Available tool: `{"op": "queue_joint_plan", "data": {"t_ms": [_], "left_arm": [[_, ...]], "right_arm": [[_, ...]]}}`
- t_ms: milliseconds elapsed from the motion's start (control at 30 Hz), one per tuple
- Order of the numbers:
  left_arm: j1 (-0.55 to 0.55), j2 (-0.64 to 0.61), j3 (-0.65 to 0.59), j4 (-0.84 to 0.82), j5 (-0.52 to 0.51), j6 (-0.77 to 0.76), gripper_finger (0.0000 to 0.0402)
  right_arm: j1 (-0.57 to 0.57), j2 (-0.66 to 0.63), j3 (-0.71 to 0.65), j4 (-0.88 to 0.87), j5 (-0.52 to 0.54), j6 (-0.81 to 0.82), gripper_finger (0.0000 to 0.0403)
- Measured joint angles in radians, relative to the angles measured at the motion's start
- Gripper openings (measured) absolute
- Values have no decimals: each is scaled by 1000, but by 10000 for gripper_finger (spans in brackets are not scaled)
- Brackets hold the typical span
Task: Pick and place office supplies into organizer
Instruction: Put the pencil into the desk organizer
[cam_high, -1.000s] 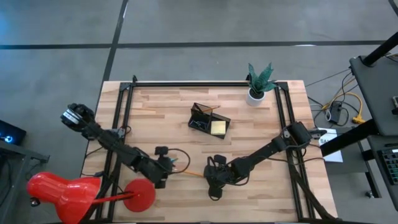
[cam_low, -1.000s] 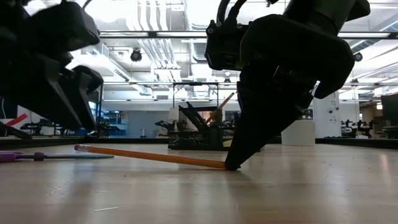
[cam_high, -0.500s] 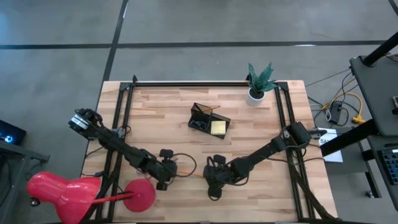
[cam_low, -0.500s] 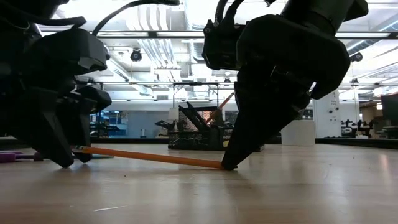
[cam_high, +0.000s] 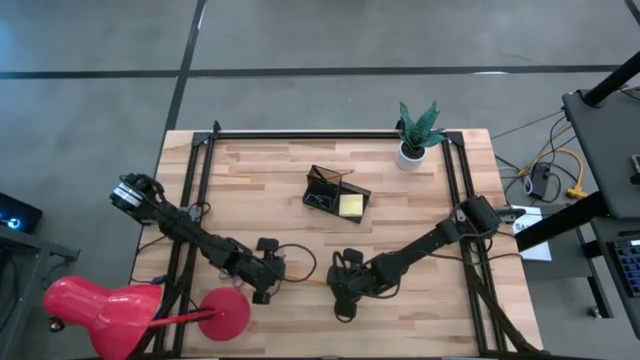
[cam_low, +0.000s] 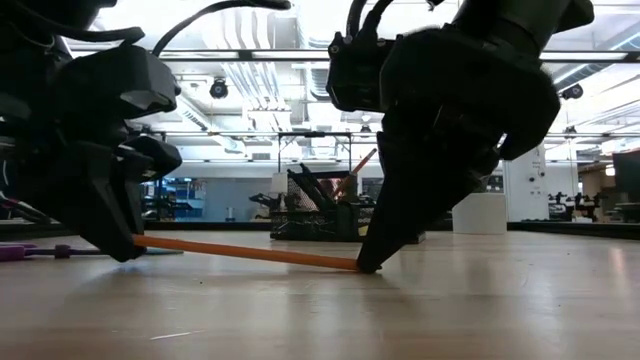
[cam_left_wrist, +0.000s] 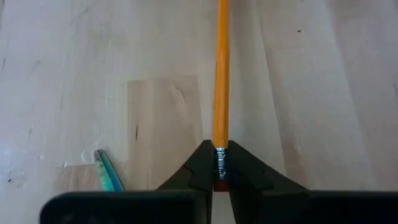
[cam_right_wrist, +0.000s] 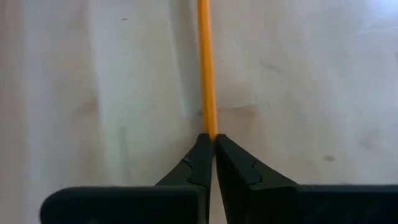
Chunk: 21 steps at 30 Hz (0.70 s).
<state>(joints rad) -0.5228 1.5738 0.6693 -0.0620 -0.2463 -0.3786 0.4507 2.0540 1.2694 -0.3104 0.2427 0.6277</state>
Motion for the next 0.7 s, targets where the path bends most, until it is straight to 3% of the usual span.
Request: {"op": "queue_joint_plan", "data": {"t_ms": [133,333,533,700], "left_arm": [[0,-3,42,-89,-2,0,10],[6,-29,243,-496,-58,118,8],[69,-74,512,-879,-237,286,8],[192,-71,731,-1217,-422,448,8]], "right_arm": [[2,-27,-4,-29,80,24,10],[31,-145,15,-216,187,161,28],[96,-260,16,-515,429,407,45],[115,-314,15,-742,563,580,49]]}}
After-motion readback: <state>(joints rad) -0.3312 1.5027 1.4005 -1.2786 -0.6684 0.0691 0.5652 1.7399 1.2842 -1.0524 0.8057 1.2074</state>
